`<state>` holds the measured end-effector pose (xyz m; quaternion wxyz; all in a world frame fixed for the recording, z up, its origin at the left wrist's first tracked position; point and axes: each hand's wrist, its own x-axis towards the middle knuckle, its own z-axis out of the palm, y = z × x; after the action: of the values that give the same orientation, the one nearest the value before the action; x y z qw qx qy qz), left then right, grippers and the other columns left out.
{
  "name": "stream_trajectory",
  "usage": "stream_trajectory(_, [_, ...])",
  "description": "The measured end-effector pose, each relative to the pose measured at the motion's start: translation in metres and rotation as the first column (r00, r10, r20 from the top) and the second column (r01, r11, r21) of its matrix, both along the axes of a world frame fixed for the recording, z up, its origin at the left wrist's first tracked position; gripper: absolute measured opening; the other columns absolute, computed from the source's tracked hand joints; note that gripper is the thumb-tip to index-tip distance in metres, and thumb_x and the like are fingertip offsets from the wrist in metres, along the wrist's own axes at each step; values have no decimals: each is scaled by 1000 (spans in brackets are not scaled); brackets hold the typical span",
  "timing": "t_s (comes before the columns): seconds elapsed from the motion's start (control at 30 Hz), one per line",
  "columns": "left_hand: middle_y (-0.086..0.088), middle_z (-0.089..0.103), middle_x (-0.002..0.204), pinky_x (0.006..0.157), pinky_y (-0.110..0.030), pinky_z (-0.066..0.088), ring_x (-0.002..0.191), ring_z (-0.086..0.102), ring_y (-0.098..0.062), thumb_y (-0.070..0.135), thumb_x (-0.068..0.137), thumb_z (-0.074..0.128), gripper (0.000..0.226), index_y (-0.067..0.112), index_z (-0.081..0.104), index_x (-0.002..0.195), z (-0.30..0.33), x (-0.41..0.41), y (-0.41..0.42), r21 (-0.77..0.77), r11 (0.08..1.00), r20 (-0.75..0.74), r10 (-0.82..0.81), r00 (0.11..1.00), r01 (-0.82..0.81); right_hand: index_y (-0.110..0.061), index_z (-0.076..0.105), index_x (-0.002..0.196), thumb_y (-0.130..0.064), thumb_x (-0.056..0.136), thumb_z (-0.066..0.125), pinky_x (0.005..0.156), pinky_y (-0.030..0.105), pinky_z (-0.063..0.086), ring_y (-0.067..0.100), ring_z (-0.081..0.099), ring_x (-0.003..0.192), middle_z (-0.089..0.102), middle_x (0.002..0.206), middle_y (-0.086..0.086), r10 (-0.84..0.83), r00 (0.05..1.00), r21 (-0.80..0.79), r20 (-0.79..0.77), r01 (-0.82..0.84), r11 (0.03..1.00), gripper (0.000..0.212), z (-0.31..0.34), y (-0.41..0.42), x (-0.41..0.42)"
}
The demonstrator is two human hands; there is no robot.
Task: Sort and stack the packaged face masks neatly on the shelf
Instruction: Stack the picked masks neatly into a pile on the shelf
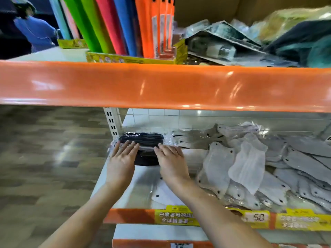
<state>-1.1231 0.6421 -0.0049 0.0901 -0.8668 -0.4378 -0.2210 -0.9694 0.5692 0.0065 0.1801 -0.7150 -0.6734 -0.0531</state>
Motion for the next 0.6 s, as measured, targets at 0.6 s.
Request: stream_trajectory(0.6, [6, 8, 160, 118, -32, 3, 147, 6, -13, 10, 95, 39, 63, 18, 15, 152, -33, -28, 26, -237, 970, -297, -21, 955, -53, -8, 21, 151, -6, 97, 34, 116, 32, 11, 17, 13, 146, 16, 159, 6, -31, 1000, -275, -3, 29, 961, 56, -39, 21, -36])
